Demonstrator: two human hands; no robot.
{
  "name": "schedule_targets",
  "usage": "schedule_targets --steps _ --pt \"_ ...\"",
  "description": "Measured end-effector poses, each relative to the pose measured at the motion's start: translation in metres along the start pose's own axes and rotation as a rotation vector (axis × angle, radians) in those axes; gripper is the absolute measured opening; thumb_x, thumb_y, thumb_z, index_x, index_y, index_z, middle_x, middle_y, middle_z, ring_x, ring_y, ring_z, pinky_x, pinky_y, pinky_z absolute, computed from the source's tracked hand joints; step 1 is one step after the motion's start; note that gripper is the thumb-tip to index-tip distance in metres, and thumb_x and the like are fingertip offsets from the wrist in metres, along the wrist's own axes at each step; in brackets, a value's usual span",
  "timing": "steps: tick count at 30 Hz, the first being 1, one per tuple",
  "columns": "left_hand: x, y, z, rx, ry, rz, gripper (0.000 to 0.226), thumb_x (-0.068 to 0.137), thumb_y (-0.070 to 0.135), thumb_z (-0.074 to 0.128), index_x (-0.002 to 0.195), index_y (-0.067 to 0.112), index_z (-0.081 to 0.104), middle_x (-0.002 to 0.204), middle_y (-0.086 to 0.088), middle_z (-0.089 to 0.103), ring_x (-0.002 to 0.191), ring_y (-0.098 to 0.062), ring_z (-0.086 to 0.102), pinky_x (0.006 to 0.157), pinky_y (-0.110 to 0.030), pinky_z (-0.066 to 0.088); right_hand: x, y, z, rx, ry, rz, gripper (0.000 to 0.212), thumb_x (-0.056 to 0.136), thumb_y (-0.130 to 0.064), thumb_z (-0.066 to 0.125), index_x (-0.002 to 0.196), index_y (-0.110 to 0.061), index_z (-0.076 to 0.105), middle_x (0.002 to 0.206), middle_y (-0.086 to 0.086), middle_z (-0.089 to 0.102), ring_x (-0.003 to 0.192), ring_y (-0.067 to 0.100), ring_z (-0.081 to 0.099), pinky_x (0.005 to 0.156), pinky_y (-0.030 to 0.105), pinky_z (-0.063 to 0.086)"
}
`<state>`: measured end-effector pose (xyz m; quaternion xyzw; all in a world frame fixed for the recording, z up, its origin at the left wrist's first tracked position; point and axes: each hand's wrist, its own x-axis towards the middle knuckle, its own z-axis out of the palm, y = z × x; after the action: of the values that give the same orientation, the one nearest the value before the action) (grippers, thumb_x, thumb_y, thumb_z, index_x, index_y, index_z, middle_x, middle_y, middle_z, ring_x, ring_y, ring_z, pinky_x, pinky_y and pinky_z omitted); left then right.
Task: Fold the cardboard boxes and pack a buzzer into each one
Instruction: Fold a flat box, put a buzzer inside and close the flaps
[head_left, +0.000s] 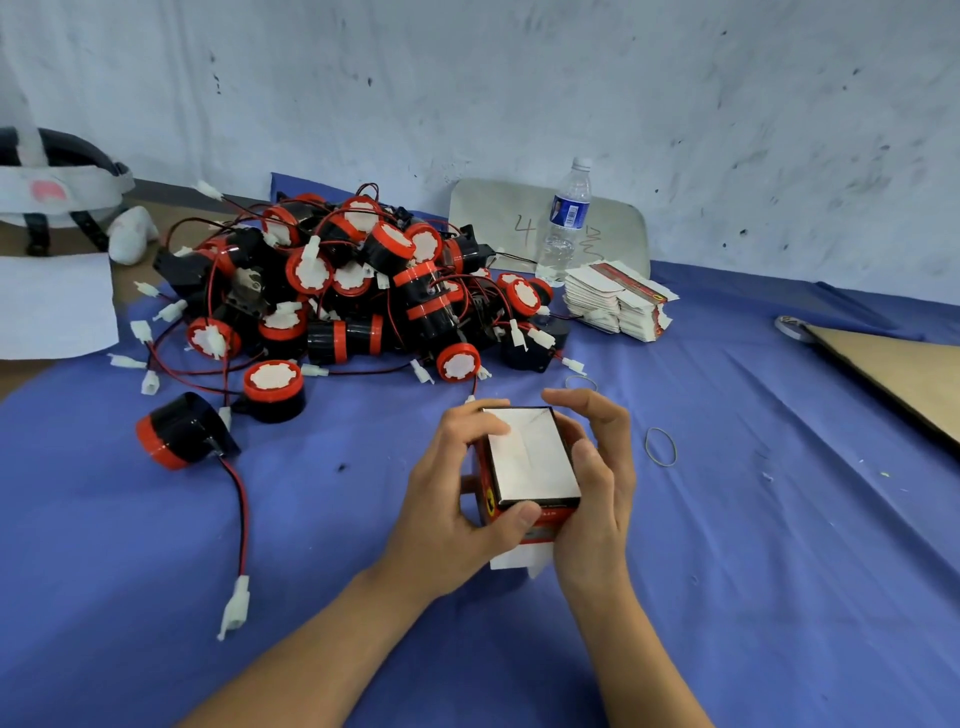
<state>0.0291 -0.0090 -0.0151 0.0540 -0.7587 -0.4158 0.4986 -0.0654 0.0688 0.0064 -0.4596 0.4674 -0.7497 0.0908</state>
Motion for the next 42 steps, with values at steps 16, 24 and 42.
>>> schedule_targets --steps 16,24,42 --pt "0.033 0.001 -0.100 0.745 0.088 -0.297 0.039 0.081 0.011 0.047 0.116 0.015 0.063 0.138 -0.007 0.049 0.133 -0.027 0.036 0.110 -0.038 0.026 0.019 0.005 -0.024 0.484 0.291 0.872 0.058 0.083 -0.075 0.040 0.094 -0.027 0.072 0.092 0.002 0.073 0.081 0.025 0.070 0.061 0.036 0.053" --pt "0.033 -0.029 -0.229 1.068 -0.634 -0.707 0.044 0.076 0.004 0.072 0.098 0.040 0.062 0.120 -0.002 0.054 0.109 -0.024 0.057 0.088 -0.032 0.044 0.023 0.005 -0.027 0.489 0.239 0.900 0.064 0.078 -0.081 0.039 0.073 -0.030 0.077 0.086 -0.002 0.074 0.071 0.016 0.070 0.064 0.030 0.045" --pt "0.042 -0.006 -0.029 -0.332 0.217 -0.564 0.039 0.084 0.051 0.053 0.093 0.014 0.058 0.057 -0.003 0.064 0.037 -0.016 0.052 0.037 -0.022 0.041 0.019 0.009 -0.024 0.074 0.190 0.648 0.021 0.091 -0.032 0.064 0.109 -0.023 0.063 0.115 0.006 0.063 0.076 0.024 0.069 0.061 0.027 0.054"
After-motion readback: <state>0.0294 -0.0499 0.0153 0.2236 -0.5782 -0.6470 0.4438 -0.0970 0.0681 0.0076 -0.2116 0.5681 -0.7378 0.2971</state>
